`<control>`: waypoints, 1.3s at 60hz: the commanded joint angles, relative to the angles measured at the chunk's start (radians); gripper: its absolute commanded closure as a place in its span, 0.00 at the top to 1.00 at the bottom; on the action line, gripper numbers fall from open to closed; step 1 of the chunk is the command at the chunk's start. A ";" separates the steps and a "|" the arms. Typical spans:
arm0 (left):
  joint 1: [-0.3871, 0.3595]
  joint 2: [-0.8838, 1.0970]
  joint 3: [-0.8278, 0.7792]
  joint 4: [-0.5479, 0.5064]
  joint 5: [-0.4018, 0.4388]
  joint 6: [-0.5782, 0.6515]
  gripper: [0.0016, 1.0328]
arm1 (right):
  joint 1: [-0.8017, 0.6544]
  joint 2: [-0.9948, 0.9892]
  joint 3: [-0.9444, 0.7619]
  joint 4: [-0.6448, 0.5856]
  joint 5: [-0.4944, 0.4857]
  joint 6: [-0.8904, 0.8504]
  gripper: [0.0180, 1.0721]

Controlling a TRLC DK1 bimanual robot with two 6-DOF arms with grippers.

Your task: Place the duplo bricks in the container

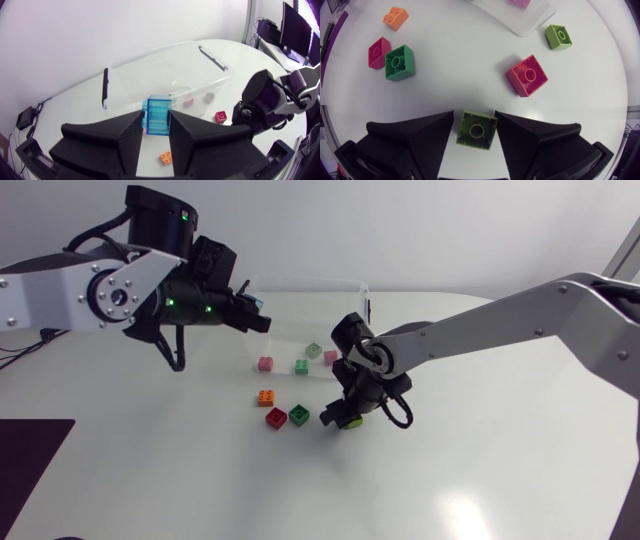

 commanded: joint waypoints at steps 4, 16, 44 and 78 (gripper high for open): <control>0.023 0.072 0.082 0.064 -0.006 -0.006 0.22 | 0.011 0.013 -0.009 0.004 0.024 0.026 0.21; 0.031 0.183 0.188 0.102 -0.006 -0.029 0.22 | 0.000 -0.103 -0.072 -0.014 0.035 0.023 0.21; 0.034 0.431 0.384 0.090 -0.035 -0.025 0.84 | -0.044 -0.350 0.080 -0.175 0.059 0.023 0.21; 0.012 -0.001 0.102 -0.085 0.016 0.040 0.93 | -0.101 -0.112 0.494 -0.234 0.058 0.018 0.21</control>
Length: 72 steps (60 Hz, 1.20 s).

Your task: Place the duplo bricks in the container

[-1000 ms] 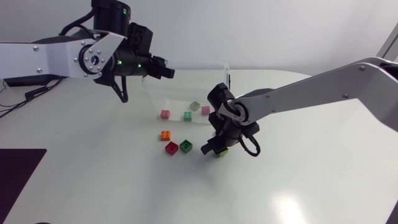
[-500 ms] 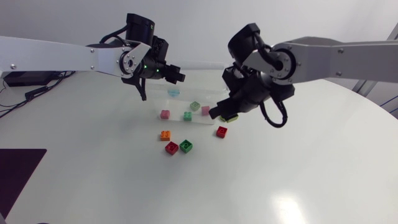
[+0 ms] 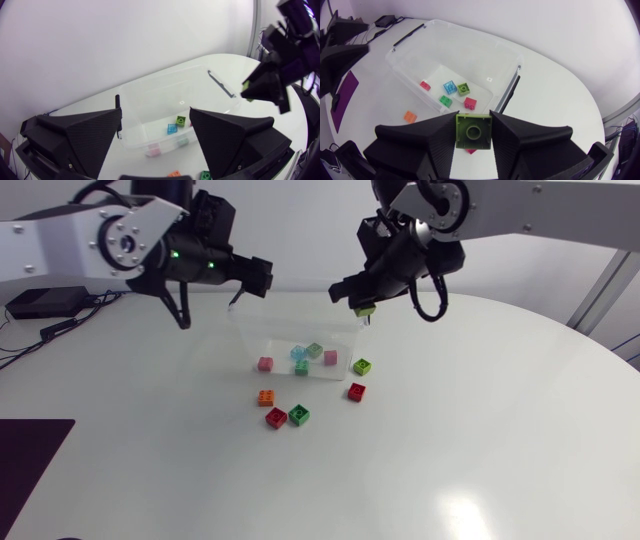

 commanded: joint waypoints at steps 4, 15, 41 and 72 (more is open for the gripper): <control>-0.016 -0.123 -0.161 -0.041 0.032 0.047 0.91 | -0.009 0.098 0.095 -0.020 0.010 0.014 0.21; -0.030 -0.230 -0.341 -0.056 0.064 0.090 0.90 | -0.012 0.173 0.193 -0.035 0.010 0.018 0.21; -0.068 -0.222 -0.581 0.037 0.121 0.143 0.90 | -0.020 0.346 0.389 -0.100 0.011 0.015 0.69; -0.113 0.107 -0.479 0.125 0.122 0.131 0.89 | -0.013 0.087 0.188 -0.103 0.008 -0.002 0.91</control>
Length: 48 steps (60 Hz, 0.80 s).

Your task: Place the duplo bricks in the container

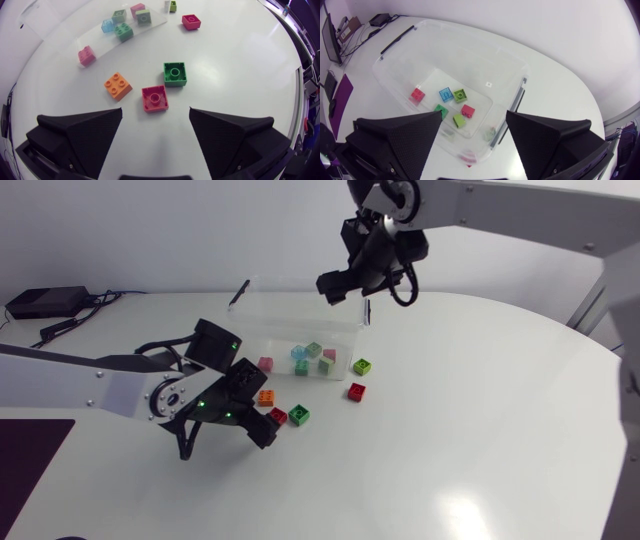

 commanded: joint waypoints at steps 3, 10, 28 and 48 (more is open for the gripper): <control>-0.012 0.069 0.056 0.022 0.007 0.005 0.89 | 0.001 -0.166 -0.151 0.033 0.007 -0.004 0.91; -0.022 0.109 0.075 0.036 0.007 -0.001 0.88 | 0.003 -0.290 -0.325 0.079 -0.006 -0.018 0.91; -0.022 0.199 0.116 0.051 0.007 -0.001 0.80 | -0.030 -0.463 -0.750 0.259 -0.055 -0.055 0.91; -0.005 0.267 0.164 0.054 0.007 -0.016 0.24 | -0.066 -0.360 -0.899 0.426 -0.105 -0.115 0.91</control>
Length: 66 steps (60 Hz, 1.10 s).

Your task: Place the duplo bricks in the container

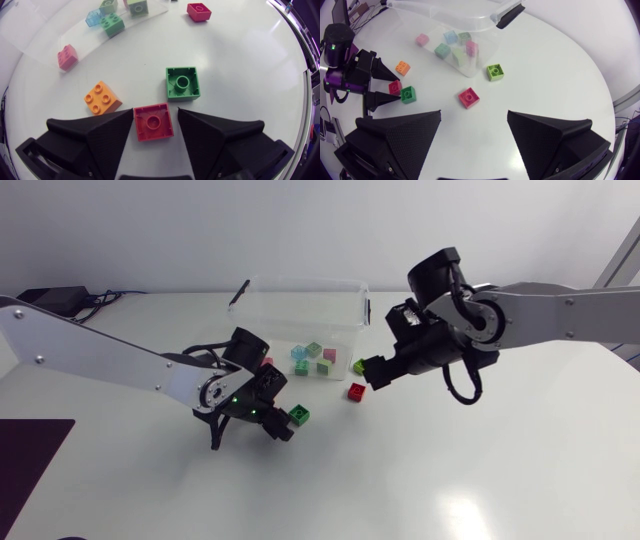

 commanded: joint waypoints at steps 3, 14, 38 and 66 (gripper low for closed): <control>0.011 0.023 0.024 0.008 0.007 -0.011 0.23 | -0.014 0.090 -0.023 0.043 -0.030 -0.054 0.91; 0.020 -0.072 -0.002 -0.002 0.009 -0.011 0.22 | -0.014 0.214 0.023 0.080 -0.074 -0.131 0.91; 0.027 -0.395 -0.002 -0.134 0.013 -0.016 0.22 | -0.043 0.377 0.112 0.137 -0.160 -0.255 0.91; 0.077 -0.447 0.182 -0.097 0.003 -0.057 0.22 | -0.066 0.464 0.159 0.173 -0.188 -0.349 0.84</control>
